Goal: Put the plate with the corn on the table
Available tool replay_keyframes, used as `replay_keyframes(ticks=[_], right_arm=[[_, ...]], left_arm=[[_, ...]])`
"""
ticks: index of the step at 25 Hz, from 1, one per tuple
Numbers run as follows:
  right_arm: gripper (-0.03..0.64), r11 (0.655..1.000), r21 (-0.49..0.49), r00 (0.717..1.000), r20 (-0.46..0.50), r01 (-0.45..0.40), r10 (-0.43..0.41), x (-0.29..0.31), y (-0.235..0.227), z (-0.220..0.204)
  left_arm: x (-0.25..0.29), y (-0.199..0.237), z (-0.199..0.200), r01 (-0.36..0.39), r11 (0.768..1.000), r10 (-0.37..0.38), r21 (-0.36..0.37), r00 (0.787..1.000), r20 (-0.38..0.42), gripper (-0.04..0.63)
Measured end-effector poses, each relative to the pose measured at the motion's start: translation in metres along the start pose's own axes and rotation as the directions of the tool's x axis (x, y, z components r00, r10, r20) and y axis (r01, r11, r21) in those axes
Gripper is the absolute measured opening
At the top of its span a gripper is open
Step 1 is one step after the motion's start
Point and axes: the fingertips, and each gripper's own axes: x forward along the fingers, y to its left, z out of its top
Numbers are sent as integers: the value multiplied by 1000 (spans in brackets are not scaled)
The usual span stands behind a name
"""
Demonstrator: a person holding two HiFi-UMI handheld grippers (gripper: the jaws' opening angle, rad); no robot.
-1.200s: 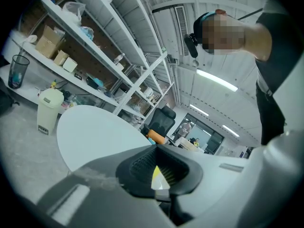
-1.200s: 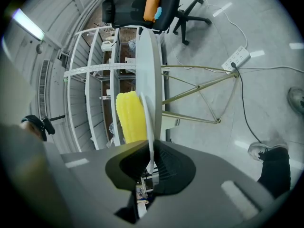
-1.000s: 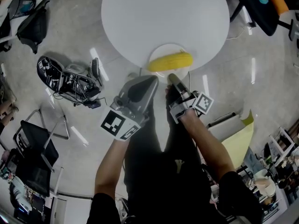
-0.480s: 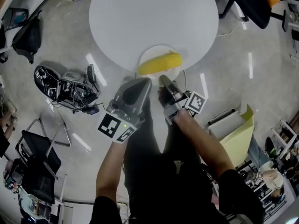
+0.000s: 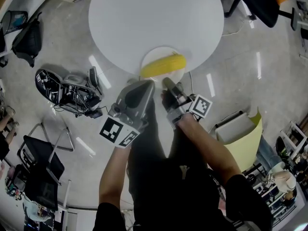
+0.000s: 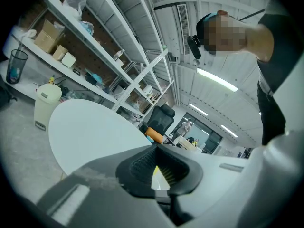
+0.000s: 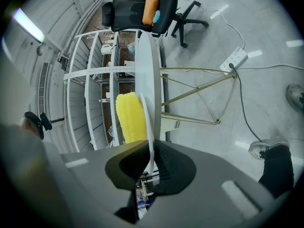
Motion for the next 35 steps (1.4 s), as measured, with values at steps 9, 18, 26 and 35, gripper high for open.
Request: replay_keyframes(ticks=[9,18,26,35], right_arm=[[97,997,15,998,4,70,-70,-4,-10,-6],[156,994,24,994,11,107,-107,-3,-17,-2],[176,993,30,993,21,117,-118,-1,-19,1],[199,991,14,990,32,135,-135,4,-22,5]], left_arm=[[-6,1,0,-2,1000,2,-8,1000,9,3],[-4,3,1,-3,1000,3,-15,1000,8,3],[-5,1,-1,-5,1000,5,-17,1000,11,3],[-8,3,-2,-6,1000,7,-21,1000,13,3]])
